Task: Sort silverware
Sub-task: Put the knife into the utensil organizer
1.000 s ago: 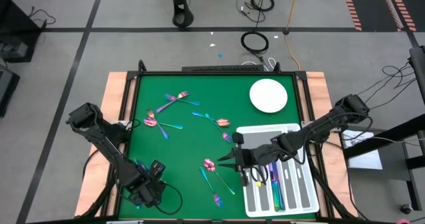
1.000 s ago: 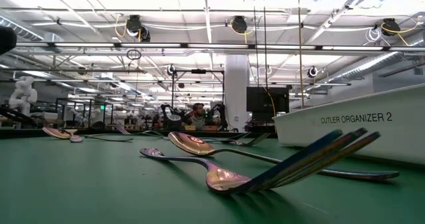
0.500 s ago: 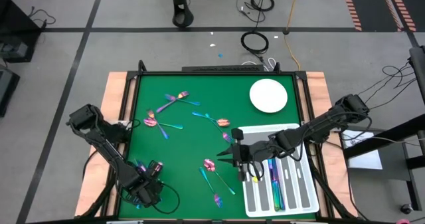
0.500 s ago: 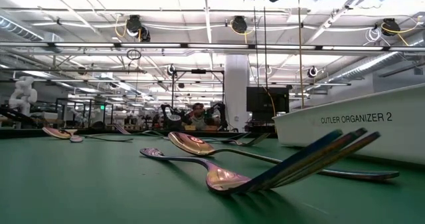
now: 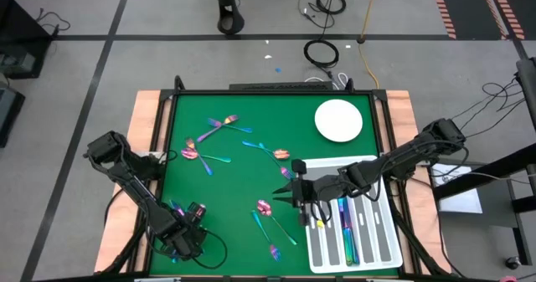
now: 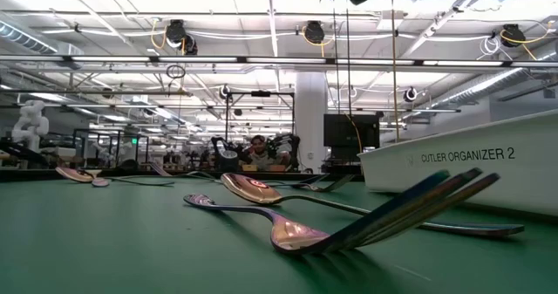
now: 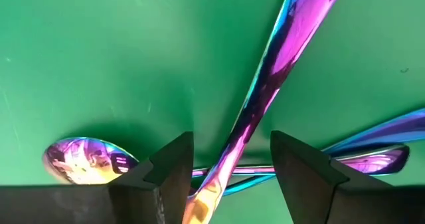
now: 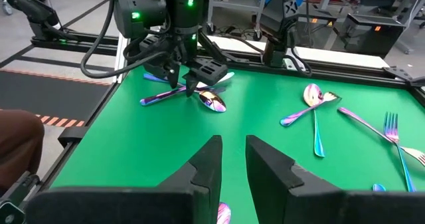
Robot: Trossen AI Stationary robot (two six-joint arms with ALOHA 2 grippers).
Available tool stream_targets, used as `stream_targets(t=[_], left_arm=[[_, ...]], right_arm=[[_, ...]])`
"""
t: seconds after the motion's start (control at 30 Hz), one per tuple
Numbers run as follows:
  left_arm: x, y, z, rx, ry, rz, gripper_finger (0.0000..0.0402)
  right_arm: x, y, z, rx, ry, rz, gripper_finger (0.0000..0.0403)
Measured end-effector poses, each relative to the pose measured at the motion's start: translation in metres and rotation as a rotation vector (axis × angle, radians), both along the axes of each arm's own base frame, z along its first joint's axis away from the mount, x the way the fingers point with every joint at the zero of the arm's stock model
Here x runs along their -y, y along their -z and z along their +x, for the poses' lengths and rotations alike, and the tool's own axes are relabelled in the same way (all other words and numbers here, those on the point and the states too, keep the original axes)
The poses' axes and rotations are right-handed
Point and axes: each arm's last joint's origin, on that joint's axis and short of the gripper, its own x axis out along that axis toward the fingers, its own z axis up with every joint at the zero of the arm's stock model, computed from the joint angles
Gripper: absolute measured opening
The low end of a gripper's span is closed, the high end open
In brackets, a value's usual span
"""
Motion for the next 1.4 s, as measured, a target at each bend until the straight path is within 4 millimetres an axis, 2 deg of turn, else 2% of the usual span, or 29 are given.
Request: stream_targets(t=[0.43, 0.83, 1.1, 1.4], left_arm=[[0.0, 0.0, 0.0, 0.001, 0.002, 0.003, 0.0196], [-0.002, 0.01, -0.002, 0.006, 0.0, -0.027, 0.0104], [-0.003, 0.009, -0.002, 0.007, 0.0, -0.024, 0.003], [-0.001, -0.006, 0.005, 0.064, 0.022, 0.037, 0.0028]], right_arm=[[0.0, 0.0, 0.0, 0.0, -0.001, -0.003, 0.0059], [0.0, -0.001, 0.0, 0.006, -0.001, -0.001, 0.0059], [0.0, -0.001, 0.0, 0.007, 0.0, -0.001, 0.0059], [0.0, -0.003, 0.001, 0.027, -0.001, 0.006, 0.0059]])
